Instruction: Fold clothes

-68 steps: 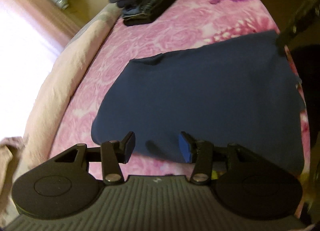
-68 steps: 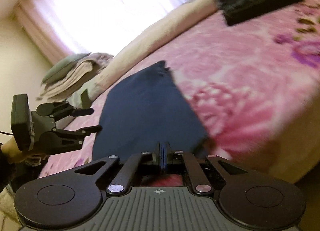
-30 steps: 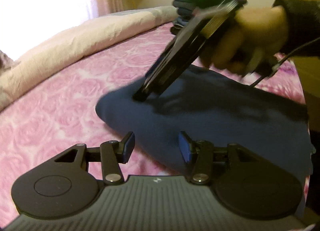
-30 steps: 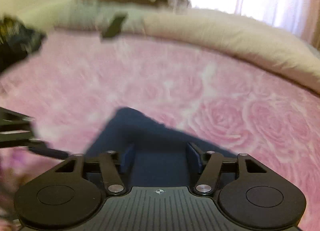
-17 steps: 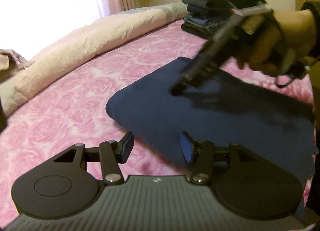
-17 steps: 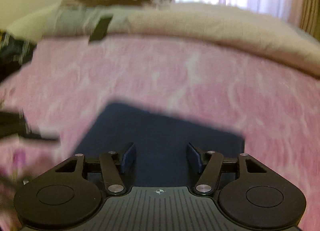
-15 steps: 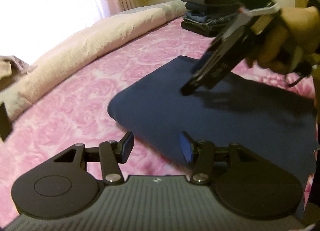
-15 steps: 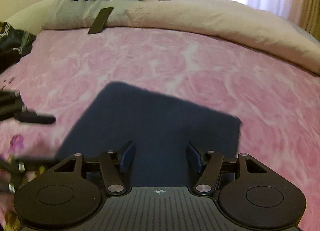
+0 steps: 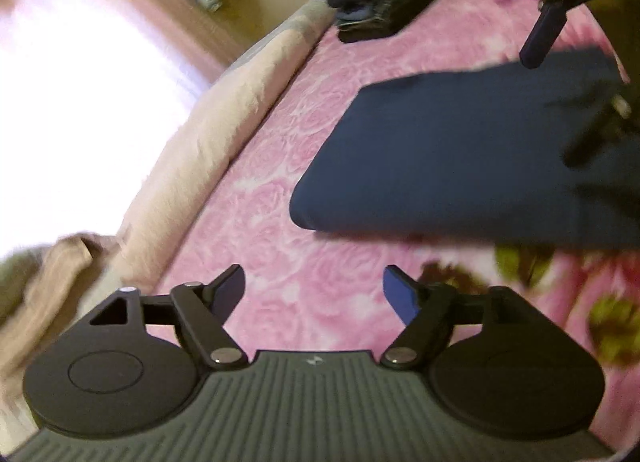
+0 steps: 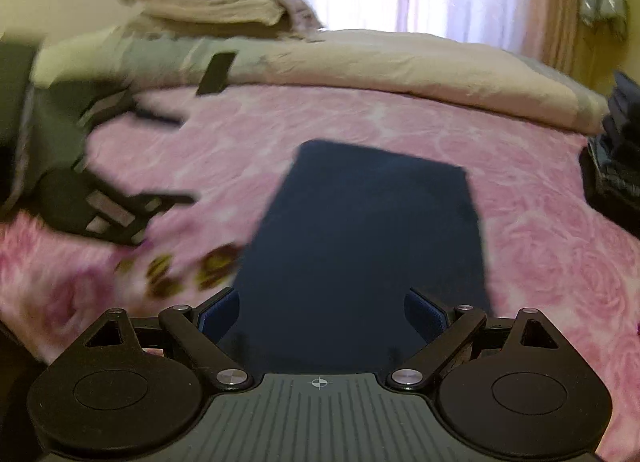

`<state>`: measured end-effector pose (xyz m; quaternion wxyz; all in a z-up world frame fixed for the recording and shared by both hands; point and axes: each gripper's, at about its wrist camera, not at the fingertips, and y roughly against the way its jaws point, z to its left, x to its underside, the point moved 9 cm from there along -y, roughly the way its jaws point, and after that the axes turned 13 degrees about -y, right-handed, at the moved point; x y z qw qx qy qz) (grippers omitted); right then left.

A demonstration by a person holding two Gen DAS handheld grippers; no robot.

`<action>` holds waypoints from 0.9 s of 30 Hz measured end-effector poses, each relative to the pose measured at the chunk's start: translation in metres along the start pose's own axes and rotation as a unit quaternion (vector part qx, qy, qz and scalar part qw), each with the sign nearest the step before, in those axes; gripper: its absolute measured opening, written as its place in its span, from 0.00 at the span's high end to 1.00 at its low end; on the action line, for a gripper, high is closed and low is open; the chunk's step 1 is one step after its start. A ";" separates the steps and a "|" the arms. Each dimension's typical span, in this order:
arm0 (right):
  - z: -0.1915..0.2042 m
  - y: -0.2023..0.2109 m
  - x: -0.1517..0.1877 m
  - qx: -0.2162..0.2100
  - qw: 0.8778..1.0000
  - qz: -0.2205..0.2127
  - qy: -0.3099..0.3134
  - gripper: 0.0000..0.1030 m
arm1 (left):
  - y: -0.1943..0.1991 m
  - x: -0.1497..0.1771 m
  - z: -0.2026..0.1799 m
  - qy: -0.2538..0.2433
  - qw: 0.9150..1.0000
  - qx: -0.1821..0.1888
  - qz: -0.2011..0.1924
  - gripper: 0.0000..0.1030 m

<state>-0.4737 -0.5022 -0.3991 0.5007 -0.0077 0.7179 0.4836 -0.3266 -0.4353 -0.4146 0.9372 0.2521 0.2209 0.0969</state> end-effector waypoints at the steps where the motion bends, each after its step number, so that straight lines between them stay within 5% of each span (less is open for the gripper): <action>1: 0.013 0.000 0.006 0.009 1.000 0.001 0.015 0.11 | -0.001 0.002 -0.002 -0.017 1.000 -0.003 -0.005 0.23; 5: 0.065 -0.002 0.030 0.045 0.996 0.005 0.074 0.11 | -0.009 0.011 -0.012 -0.083 0.996 -0.013 -0.031 0.19; 9: 0.060 -0.014 0.033 0.078 0.989 0.014 0.126 0.11 | -0.023 0.018 -0.021 -0.147 0.987 -0.021 -0.062 0.17; 10: 0.058 -0.017 0.034 0.086 0.986 0.016 0.139 0.17 | -0.029 0.019 -0.024 -0.163 0.984 -0.023 -0.067 0.16; 11: 0.056 -0.021 0.034 0.094 0.984 0.018 0.152 0.37 | -0.036 0.018 -0.026 -0.180 0.981 -0.024 -0.073 0.16; 14: 0.050 -0.026 0.036 0.114 0.975 0.023 0.189 0.60 | -0.057 0.014 -0.031 -0.217 0.972 -0.031 -0.086 0.15; 16: 0.045 -0.024 0.036 0.110 0.976 0.023 0.189 0.63 | -0.071 0.011 -0.033 -0.228 0.969 -0.029 -0.090 0.15; 21: 0.041 -0.016 0.031 0.078 0.986 0.030 0.145 0.62 | -0.076 0.005 -0.030 -0.194 0.977 -0.017 -0.083 0.15; 24: 0.042 -0.014 0.031 0.064 0.987 0.031 0.145 0.52 | -0.068 0.009 -0.032 -0.153 0.986 0.010 -0.062 0.15; 27: 0.042 -0.008 0.031 0.052 0.988 0.035 0.144 0.52 | -0.057 0.016 -0.026 -0.067 0.997 0.037 -0.030 0.15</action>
